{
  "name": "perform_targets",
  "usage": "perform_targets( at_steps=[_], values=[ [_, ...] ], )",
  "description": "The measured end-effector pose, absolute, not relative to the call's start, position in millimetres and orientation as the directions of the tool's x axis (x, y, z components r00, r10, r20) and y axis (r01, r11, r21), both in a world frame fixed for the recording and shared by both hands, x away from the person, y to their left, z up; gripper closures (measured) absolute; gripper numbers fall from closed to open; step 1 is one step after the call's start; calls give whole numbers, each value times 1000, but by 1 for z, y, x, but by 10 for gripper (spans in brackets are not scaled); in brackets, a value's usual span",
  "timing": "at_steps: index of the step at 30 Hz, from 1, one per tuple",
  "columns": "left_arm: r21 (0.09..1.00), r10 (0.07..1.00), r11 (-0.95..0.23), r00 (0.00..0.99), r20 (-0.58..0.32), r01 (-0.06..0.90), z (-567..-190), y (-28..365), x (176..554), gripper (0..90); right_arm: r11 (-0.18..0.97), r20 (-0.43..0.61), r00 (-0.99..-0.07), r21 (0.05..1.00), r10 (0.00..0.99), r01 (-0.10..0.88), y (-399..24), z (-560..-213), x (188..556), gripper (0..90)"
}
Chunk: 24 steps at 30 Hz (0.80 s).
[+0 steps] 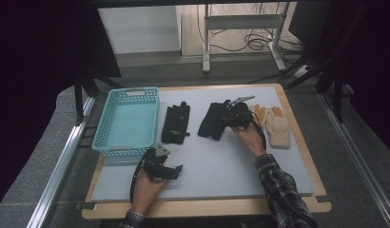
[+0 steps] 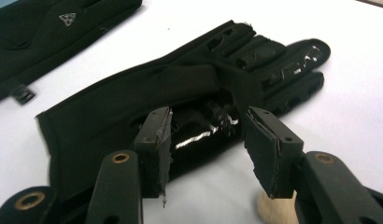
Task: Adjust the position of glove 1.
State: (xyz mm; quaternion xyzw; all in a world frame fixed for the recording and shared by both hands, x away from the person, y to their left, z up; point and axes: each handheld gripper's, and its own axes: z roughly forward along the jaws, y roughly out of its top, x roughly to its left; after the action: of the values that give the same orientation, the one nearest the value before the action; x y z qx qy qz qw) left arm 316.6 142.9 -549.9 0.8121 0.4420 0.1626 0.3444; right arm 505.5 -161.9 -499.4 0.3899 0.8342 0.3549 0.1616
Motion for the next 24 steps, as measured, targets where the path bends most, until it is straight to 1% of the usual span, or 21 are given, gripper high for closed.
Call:
perform_targets(
  at_steps=[3,4,7,9,10,12,13,14,15,16,17,18,19,21,24],
  values=[
    [703,830,-372,556,-40,606,-550,143,317,39,443,7,-645,721,764,532,-158,-502,510,480],
    [703,830,-372,556,-41,606,-550,143,317,39,452,-3,-643,713,766,535,-154,-504,515,454],
    [703,830,-372,556,-41,606,-550,143,317,39,466,-21,-634,697,773,545,-149,-509,522,434],
    [703,830,-372,556,-40,606,-550,143,317,39,469,-26,-628,688,778,553,-148,-511,524,434],
    [704,830,-371,556,-41,606,-550,143,317,39,489,-56,-615,665,786,565,-146,-516,529,436],
    [703,830,-371,556,-41,606,-550,143,317,39,497,-65,-615,657,786,567,-146,-519,530,442],
    [703,831,-369,555,-43,608,-550,143,317,38,487,-67,-604,665,794,566,-146,-519,529,512],
    [702,831,-369,554,-44,609,-550,143,317,38,486,-70,-600,664,797,568,-145,-519,528,557],
    [702,831,-369,554,-44,609,-550,143,317,38,486,-70,-600,664,797,568,-145,-519,528,557],
    [702,831,-369,554,-44,609,-550,143,317,38,493,-83,-597,659,798,568,-143,-518,526,648],
    [702,831,-369,554,-44,609,-550,143,317,38,493,-83,-597,659,798,568,-143,-518,526,648],
    [702,831,-369,554,-44,609,-550,143,317,38,503,-78,-613,657,786,562,-140,-518,524,779],
    [702,831,-369,554,-43,608,-550,143,317,38,504,-76,-615,656,785,562,-139,-519,523,821],
    [702,831,-369,555,-43,608,-550,143,317,38,497,-57,-617,653,785,572,-139,-518,524,850],
    [702,831,-369,555,-43,608,-550,143,317,38,494,-37,-627,653,778,574,-141,-517,526,861]
  ],
)
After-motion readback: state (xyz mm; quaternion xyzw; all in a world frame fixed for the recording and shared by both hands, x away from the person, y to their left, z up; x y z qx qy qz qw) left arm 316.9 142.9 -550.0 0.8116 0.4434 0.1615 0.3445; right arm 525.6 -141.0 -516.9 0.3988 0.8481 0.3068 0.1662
